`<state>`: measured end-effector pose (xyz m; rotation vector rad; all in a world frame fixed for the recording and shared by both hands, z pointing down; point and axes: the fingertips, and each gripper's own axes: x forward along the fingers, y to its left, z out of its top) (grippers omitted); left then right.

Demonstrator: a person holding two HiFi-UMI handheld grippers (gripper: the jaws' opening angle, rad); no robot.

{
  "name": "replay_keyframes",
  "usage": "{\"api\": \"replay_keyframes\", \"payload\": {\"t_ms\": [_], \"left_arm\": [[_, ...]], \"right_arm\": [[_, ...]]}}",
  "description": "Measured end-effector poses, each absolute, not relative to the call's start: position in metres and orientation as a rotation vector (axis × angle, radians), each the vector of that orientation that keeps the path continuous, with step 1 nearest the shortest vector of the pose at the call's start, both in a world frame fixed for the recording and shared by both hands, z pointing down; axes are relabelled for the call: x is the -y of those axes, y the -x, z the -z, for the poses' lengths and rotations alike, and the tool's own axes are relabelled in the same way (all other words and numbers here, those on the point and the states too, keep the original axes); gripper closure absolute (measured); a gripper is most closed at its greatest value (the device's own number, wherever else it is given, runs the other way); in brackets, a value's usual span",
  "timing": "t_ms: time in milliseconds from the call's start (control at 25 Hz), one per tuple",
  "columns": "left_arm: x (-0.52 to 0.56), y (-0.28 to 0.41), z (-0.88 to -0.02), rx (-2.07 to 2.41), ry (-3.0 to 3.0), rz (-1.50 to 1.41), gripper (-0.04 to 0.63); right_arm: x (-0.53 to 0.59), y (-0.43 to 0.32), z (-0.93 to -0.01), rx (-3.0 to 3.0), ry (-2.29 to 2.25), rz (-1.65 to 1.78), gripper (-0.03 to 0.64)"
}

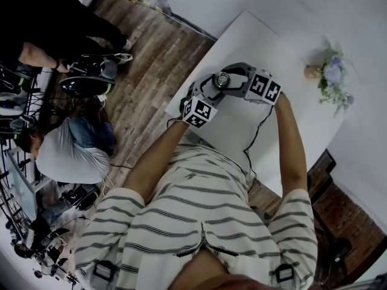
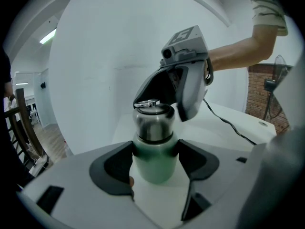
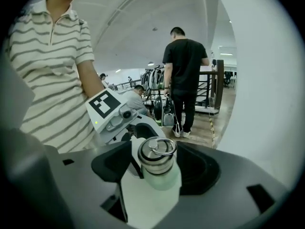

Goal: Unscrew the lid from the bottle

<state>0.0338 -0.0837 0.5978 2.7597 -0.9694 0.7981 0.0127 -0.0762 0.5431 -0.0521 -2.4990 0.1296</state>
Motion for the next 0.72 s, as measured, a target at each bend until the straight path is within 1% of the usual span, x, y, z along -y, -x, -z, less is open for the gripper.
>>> {"api": "replay_keyframes", "payload": {"t_ms": [80, 160, 480, 640, 720], "left_arm": [[0.084, -0.034, -0.597, 0.969, -2.754, -0.803, 0.296], [0.084, -0.033, -0.596, 0.969, -2.75, -0.806, 0.296], [0.083, -0.035, -0.596, 0.97, -2.755, -0.806, 0.296], [0.083, -0.034, -0.598, 0.972, -2.754, -0.81, 0.296], [0.083, -0.034, -0.598, 0.971, -2.751, -0.811, 0.296]], "right_arm": [[0.076, -0.012, -0.539, 2.514, -0.01, -0.158, 0.252], [0.08, -0.012, -0.532, 2.555, -0.14, -0.151, 0.241], [0.085, -0.027, -0.523, 2.605, -0.923, -0.248, 0.259], [0.08, -0.024, -0.531, 2.535, -1.192, -0.288, 0.307], [0.081, -0.025, -0.537, 2.488, -1.28, -0.296, 0.319]]}}
